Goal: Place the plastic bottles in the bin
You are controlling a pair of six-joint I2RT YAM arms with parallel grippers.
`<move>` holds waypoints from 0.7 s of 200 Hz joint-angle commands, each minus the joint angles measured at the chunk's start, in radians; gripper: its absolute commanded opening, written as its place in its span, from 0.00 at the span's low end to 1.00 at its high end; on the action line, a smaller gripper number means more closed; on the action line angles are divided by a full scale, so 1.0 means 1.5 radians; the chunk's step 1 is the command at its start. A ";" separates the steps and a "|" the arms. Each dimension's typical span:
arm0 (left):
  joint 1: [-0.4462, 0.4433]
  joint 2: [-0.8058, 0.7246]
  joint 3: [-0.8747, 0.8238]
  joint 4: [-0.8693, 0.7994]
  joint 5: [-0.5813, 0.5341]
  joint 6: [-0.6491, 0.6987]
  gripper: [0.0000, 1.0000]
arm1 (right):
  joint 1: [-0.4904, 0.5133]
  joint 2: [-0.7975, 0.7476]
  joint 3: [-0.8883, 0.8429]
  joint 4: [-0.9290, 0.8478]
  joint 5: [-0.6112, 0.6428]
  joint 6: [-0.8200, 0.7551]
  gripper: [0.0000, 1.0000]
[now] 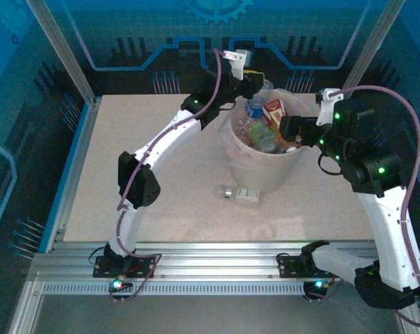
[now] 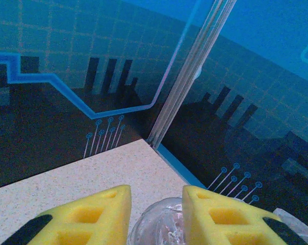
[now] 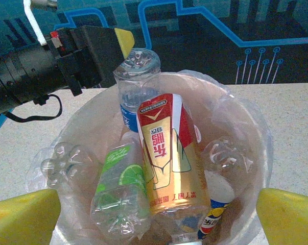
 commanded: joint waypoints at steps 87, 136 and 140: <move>0.005 -0.050 -0.094 -0.109 0.030 0.103 0.29 | -0.002 -0.012 -0.006 -0.007 0.024 0.010 1.00; 0.009 -0.035 -0.090 -0.122 0.041 0.100 0.38 | -0.002 0.001 0.003 -0.010 0.000 0.010 1.00; 0.008 -0.035 -0.091 -0.120 0.041 0.099 0.39 | -0.002 0.002 0.004 -0.011 -0.002 0.009 1.00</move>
